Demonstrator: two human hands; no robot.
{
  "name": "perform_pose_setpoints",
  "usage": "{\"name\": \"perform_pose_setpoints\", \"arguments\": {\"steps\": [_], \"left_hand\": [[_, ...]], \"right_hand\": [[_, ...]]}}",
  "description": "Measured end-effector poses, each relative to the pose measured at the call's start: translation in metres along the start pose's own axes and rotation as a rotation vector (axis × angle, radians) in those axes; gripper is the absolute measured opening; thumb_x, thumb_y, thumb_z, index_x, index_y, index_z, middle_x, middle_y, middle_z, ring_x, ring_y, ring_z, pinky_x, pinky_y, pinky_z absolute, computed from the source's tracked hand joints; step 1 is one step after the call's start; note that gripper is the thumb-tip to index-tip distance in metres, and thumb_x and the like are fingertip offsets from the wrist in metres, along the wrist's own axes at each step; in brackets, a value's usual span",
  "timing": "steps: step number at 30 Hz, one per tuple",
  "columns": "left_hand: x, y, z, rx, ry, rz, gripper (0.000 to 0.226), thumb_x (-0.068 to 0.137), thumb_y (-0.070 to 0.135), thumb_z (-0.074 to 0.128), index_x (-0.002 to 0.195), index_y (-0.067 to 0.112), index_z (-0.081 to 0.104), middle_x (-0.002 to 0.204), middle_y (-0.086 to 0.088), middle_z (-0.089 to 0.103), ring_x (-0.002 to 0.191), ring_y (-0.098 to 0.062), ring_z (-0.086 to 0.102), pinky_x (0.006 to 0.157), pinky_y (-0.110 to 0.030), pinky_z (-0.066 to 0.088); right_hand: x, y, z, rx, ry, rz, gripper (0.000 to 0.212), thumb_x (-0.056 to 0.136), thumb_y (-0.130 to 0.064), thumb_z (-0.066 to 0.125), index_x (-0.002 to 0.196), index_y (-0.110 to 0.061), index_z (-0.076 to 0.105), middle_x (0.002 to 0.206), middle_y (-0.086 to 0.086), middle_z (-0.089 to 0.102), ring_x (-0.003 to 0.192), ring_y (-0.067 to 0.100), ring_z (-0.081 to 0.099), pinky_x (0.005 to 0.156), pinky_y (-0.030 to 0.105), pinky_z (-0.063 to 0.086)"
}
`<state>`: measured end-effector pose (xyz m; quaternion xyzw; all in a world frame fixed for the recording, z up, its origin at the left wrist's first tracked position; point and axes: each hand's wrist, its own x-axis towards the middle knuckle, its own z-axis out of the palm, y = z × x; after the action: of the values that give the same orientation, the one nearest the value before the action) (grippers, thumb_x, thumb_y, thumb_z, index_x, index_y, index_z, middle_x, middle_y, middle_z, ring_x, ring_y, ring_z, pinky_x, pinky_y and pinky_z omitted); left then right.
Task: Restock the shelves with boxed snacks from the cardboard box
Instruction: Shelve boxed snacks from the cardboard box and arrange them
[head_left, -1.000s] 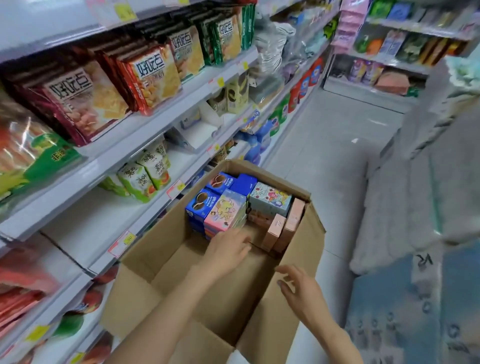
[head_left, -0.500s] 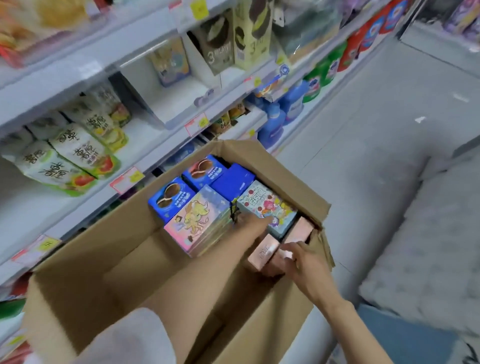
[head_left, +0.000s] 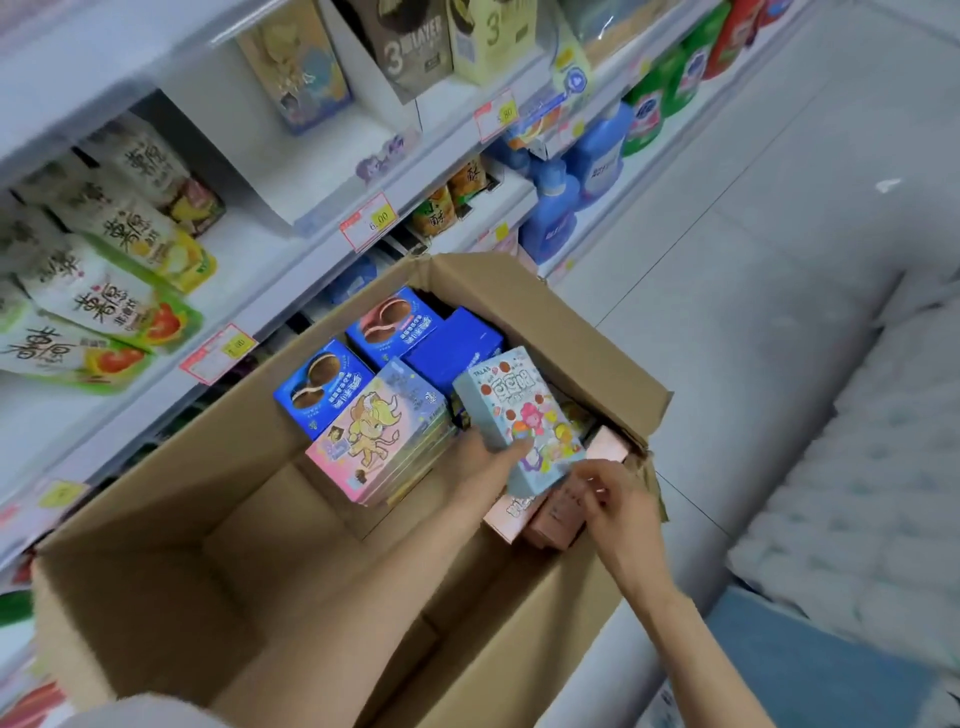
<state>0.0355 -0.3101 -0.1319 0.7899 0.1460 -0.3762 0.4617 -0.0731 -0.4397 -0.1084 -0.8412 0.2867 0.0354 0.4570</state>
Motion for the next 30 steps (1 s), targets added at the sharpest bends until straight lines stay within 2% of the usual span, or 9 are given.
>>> {"name": "perform_pose_setpoints", "arguments": {"steps": [4,7,10,14,17,19,22,25,30], "left_hand": [[-0.064,-0.011,-0.035,0.155,0.236,0.116,0.039,0.074,0.046,0.072,0.095,0.025,0.047,0.087,0.012,0.066,0.076,-0.008,0.064,0.058,-0.026,0.044],[-0.083,-0.016,-0.063,0.130,0.401,0.139,0.032,0.076,0.033,0.074,0.088,0.023,0.046,0.075,0.012,0.060,0.065,-0.002,0.058,0.050,-0.016,0.036],[-0.086,-0.027,-0.083,0.111,0.463,0.069,0.035,0.077,0.034,0.074,0.087,0.015,0.047,0.072,0.009,0.057,0.070,-0.016,0.058,0.057,-0.028,0.040],[-0.090,-0.040,-0.101,0.039,0.491,0.037,0.040,0.075,0.041,0.075,0.089,0.014,0.049,0.080,0.006,0.063,0.077,-0.011,0.062,0.062,-0.028,0.045],[-0.095,-0.047,-0.107,-0.013,0.497,0.038,0.033,0.077,0.034,0.074,0.089,0.015,0.050,0.082,0.005,0.065,0.078,-0.010,0.064,0.066,-0.030,0.049],[-0.098,-0.052,-0.109,-0.045,0.502,0.029,0.031,0.077,0.033,0.074,0.088,0.018,0.049,0.084,0.003,0.064,0.079,-0.010,0.064,0.068,-0.032,0.050],[-0.102,-0.058,-0.113,-0.091,0.508,0.018,0.031,0.077,0.033,0.073,0.089,0.016,0.050,0.085,0.001,0.065,0.080,-0.013,0.064,0.067,-0.032,0.049],[-0.104,-0.063,-0.119,-0.095,0.506,0.022,0.030,0.078,0.031,0.073,0.090,0.016,0.051,0.086,0.000,0.065,0.081,-0.014,0.065,0.066,-0.031,0.050],[-0.102,-0.073,-0.126,-0.111,0.502,0.003,0.029,0.077,0.035,0.074,0.089,0.020,0.051,0.088,-0.001,0.066,0.084,-0.017,0.067,0.078,-0.046,0.055]], "right_hand": [[0.025,-0.008,0.010,-0.118,0.022,0.005,0.024,0.090,-0.007,0.053,0.112,-0.011,0.062,0.110,0.004,0.058,0.103,0.021,0.054,0.078,0.025,0.039],[0.051,-0.012,0.032,-0.242,-0.068,-0.062,0.035,0.089,-0.008,0.053,0.124,-0.009,0.053,0.125,0.009,0.050,0.117,0.026,0.044,0.087,0.029,0.036],[0.075,-0.014,0.058,-0.363,-0.138,-0.099,0.049,0.086,-0.016,0.061,0.131,-0.004,0.044,0.133,0.015,0.039,0.120,0.032,0.038,0.096,0.036,0.037],[0.099,-0.006,0.093,-0.681,-0.129,-0.124,0.074,0.074,-0.035,0.076,0.133,-0.010,0.037,0.134,0.018,0.037,0.119,0.034,0.041,0.099,0.043,0.042],[0.110,0.001,0.105,-0.883,-0.175,-0.101,0.092,0.079,-0.041,0.068,0.145,-0.014,0.011,0.146,0.018,0.021,0.129,0.033,0.030,0.103,0.042,0.033],[0.113,0.002,0.108,-0.974,-0.162,-0.097,0.093,0.083,-0.041,0.062,0.147,-0.014,0.001,0.147,0.016,0.017,0.130,0.032,0.028,0.101,0.041,0.033],[0.115,0.003,0.114,-1.010,-0.141,-0.098,0.092,0.084,-0.042,0.059,0.148,-0.013,-0.002,0.146,0.018,0.017,0.129,0.033,0.029,0.099,0.042,0.034],[0.119,0.002,0.114,-1.030,-0.081,-0.111,0.096,0.082,-0.055,0.057,0.148,-0.012,0.002,0.143,0.019,0.023,0.126,0.033,0.032,0.096,0.042,0.037],[0.118,0.003,0.122,-1.058,-0.049,-0.118,0.101,0.077,-0.055,0.065,0.146,-0.007,0.009,0.139,0.023,0.031,0.121,0.036,0.039,0.096,0.046,0.039]]}}
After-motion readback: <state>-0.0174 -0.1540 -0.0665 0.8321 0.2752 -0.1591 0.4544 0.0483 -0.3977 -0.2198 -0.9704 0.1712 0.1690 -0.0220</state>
